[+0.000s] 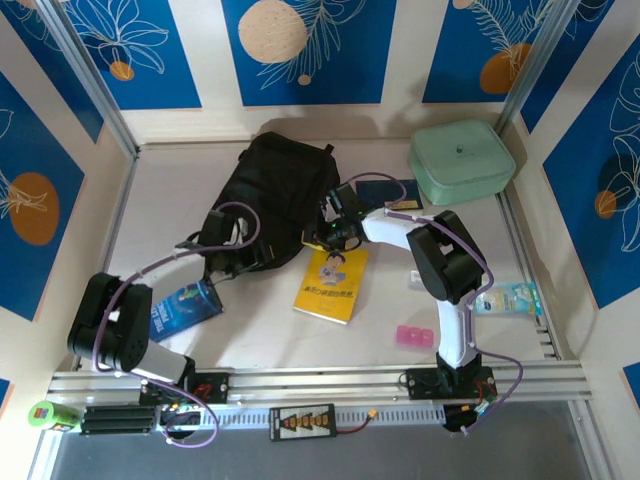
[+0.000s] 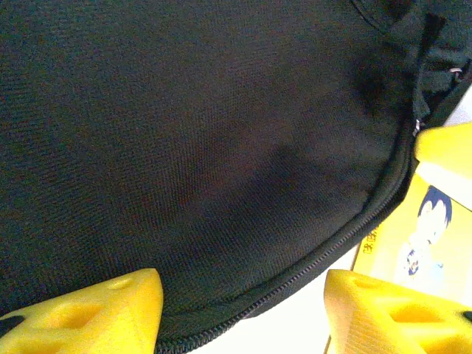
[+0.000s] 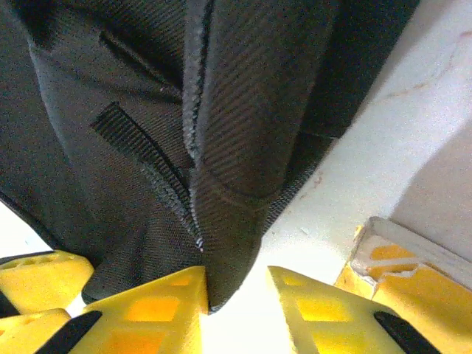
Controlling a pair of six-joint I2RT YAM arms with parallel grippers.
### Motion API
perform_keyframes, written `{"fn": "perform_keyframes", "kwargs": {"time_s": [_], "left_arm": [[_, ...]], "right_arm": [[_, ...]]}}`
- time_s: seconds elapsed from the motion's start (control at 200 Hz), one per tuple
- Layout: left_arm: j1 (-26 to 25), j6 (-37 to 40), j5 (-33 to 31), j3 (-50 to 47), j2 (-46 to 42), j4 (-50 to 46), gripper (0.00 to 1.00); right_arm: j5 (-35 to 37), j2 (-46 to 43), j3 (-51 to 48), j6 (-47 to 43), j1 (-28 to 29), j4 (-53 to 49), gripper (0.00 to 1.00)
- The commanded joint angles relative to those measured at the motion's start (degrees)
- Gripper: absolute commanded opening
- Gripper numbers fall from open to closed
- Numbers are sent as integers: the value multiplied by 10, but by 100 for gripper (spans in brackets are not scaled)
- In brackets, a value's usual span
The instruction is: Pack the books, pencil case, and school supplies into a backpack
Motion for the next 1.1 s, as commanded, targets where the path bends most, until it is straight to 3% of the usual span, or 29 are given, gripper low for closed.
{"fn": "perform_keyframes", "kwargs": {"time_s": [0.0, 0.14, 0.35, 0.455, 0.57, 0.77, 0.925, 1.095], "left_arm": [[-20, -6, 4, -24, -1, -32, 61], [-23, -9, -14, -36, -9, -50, 58], [-23, 24, -58, -52, -64, -106, 57], [-23, 39, -51, -38, -105, -119, 58], [-22, 36, -28, -23, -130, -100, 59], [-28, 12, 22, 22, -115, -49, 59], [-47, -32, 25, 61, -66, -12, 59], [-77, -88, 12, 114, 18, 7, 51]], "right_arm": [[23, 13, 1, 7, 8, -24, 19], [47, 10, -1, 20, 22, -18, 5], [25, -31, -93, 64, 35, 62, 3], [12, -68, -117, 65, 48, 80, 4], [31, -112, -140, 52, 46, 99, 11], [16, -153, -150, 44, 14, 108, 35], [9, -177, -168, 57, -7, 128, 43], [16, -194, -182, 65, -19, 123, 47]]}}
